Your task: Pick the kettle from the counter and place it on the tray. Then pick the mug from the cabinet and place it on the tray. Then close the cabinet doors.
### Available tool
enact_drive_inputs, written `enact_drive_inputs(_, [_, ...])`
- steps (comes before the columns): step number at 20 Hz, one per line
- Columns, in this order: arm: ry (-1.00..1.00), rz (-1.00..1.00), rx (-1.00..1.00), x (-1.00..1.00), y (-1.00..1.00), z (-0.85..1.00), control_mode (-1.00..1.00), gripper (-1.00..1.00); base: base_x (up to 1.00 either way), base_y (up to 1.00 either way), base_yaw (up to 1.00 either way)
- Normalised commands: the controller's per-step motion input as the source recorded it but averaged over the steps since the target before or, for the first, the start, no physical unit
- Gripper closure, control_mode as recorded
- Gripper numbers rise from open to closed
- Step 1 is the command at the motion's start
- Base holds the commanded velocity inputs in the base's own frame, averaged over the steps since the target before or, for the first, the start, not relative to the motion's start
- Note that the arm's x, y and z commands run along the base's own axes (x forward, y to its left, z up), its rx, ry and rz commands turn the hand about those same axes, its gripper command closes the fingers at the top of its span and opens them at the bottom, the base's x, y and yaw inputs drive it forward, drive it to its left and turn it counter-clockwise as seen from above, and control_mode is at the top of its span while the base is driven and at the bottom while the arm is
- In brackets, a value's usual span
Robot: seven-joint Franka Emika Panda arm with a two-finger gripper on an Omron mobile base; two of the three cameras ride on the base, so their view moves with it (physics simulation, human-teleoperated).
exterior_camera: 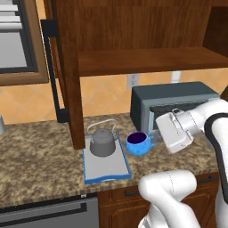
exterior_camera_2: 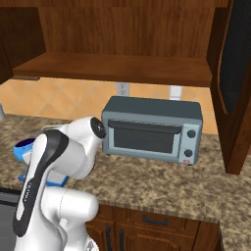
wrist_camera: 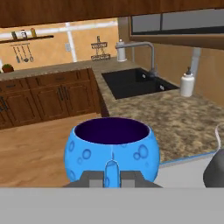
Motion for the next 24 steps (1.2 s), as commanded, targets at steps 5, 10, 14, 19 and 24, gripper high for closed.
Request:
enact_drive_inputs(5, [-0.01, 0.09, 0.0, 0.28, 0.12, -0.73, -1.0, 1.0, 0.0, 0.0, 0.0])
enact_drive_inputs(10, [-0.11, 0.04, 0.0, 0.11, 0.06, -0.62, -1.0, 1.0, 0.0, 0.0, 0.0])
enact_drive_inputs(14, [-0.1, 0.0, 0.0, 0.09, 0.08, -0.53, -1.0, 1.0, 0.0, 0.0, 0.0])
enact_drive_inputs(19, [-0.05, 0.0, 0.01, 0.28, 0.12, -0.39, -1.0, 1.0, 0.0, 0.0, 0.0])
enact_drive_inputs(24, [-0.03, 0.0, 0.03, 0.28, 0.13, -0.36, -1.0, 1.0, 0.0, 0.0, 0.0])
